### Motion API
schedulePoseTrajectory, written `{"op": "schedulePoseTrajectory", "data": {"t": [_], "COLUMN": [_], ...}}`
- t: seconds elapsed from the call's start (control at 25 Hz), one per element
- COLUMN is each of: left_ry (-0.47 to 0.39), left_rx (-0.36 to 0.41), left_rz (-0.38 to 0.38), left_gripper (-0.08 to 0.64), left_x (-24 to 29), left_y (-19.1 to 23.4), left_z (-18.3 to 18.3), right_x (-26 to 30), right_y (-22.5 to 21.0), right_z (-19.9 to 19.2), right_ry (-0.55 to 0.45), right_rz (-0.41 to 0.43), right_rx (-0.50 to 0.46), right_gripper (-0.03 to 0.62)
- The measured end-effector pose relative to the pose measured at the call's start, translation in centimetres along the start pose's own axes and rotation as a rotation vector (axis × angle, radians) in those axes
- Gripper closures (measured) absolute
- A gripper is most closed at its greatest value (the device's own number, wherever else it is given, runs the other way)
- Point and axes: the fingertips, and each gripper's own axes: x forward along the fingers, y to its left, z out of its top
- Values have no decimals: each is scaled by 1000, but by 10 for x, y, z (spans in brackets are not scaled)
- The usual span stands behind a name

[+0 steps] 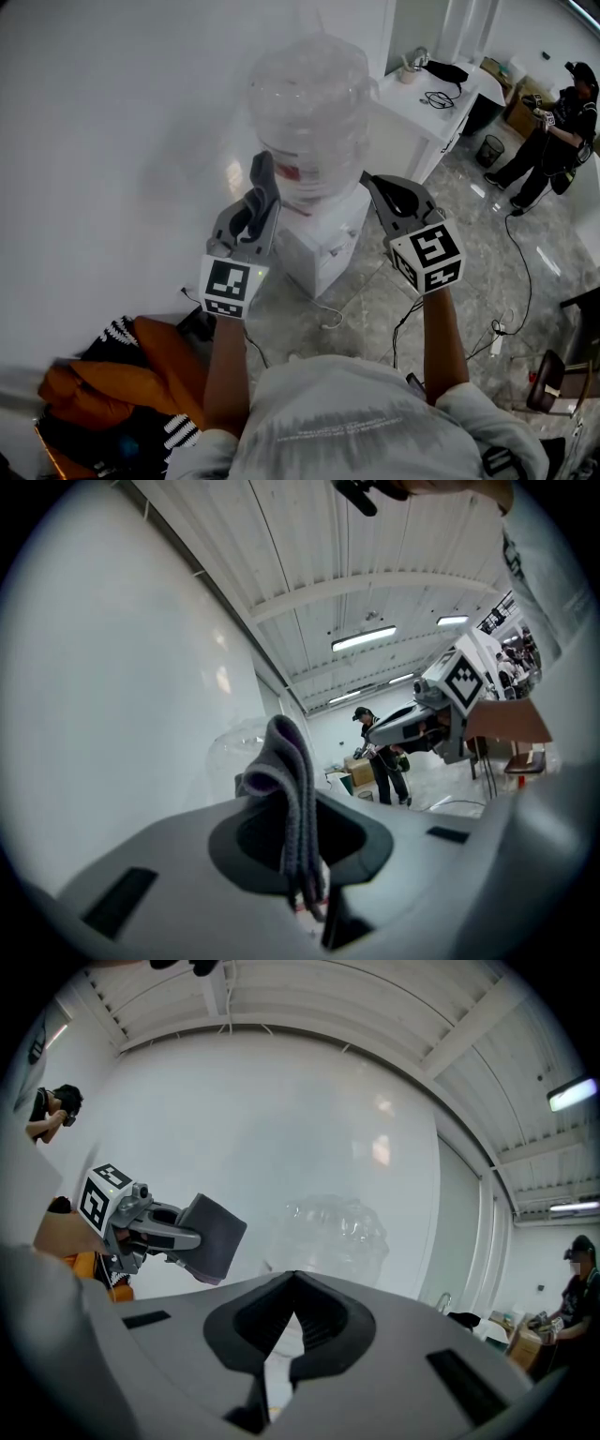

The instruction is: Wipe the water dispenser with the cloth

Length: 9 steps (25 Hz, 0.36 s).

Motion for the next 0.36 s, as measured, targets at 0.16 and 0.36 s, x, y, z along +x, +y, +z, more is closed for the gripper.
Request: {"op": "schedulePoseTrajectory", "data": {"t": [0.16, 0.36], "left_ry": [8, 15], "left_rx": [-5, -8], "left_rz": [-6, -14], "left_gripper": [512, 512], "left_x": [1, 3], "left_y": [-4, -7], "left_z": [-4, -10], "right_x": [-1, 2], "right_y": [1, 3], "right_z": [-5, -10], "right_ry": [9, 14], "right_rz": [4, 11], "right_rx": [-1, 4], "right_gripper": [578, 577]}}
